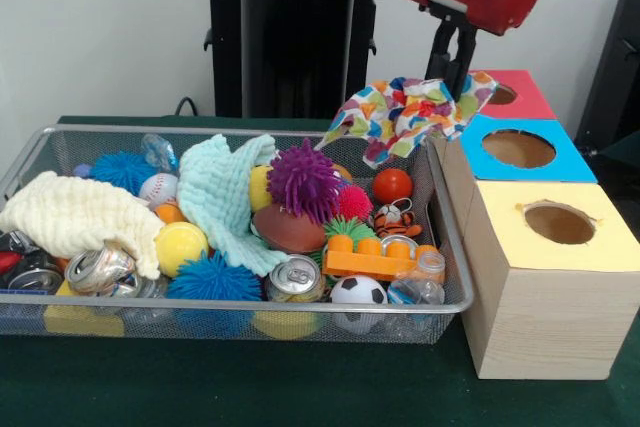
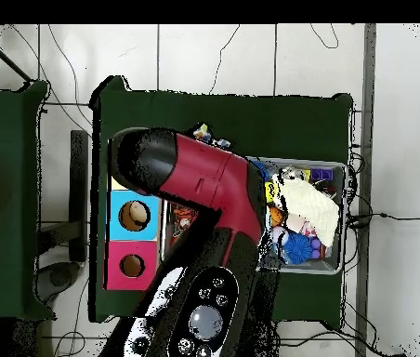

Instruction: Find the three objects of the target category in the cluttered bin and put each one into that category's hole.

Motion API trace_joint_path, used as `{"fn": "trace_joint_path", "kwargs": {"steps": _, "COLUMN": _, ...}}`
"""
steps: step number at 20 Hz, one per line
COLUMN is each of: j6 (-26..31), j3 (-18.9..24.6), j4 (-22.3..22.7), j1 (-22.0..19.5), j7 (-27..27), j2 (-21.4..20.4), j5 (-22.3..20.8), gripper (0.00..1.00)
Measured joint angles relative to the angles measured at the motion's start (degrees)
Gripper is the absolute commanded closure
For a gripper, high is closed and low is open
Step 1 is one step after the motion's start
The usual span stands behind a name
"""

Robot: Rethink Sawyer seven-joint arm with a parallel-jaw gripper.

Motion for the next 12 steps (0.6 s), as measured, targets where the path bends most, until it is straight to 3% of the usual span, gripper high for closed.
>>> {"fn": "trace_joint_path", "kwargs": {"steps": 12, "j6": 0.0, "j3": -0.1, "j4": -7.6, "j1": 0.3, "j7": 2.0, "j2": 3.9, "j5": 0.5, "gripper": 1.0}}
